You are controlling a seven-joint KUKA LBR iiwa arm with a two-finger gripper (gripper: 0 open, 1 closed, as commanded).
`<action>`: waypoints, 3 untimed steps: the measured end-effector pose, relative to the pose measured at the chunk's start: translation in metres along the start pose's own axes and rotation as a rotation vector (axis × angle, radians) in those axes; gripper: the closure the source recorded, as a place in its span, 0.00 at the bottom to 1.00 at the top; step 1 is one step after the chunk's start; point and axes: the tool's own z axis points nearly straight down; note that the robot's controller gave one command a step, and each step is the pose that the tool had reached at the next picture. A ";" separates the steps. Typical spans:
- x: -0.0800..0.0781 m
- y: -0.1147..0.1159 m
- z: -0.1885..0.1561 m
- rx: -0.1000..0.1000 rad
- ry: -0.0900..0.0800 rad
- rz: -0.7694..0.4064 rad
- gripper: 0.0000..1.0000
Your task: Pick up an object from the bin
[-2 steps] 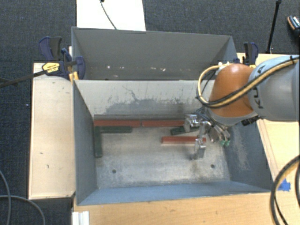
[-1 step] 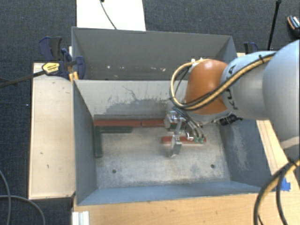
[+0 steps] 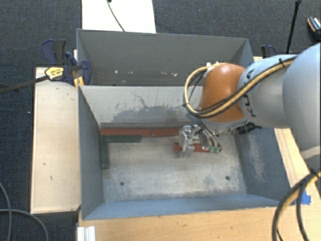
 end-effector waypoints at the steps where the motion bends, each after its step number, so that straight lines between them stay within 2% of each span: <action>1: 0.001 0.000 0.001 0.000 0.003 -0.001 0.00; 2: -0.004 -0.055 0.002 0.002 0.004 0.087 0.00; 3: -0.007 -0.053 -0.002 0.002 -0.005 0.082 1.00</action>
Offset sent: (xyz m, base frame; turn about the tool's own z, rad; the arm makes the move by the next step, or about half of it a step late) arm 0.0000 0.0000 0.0000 0.0000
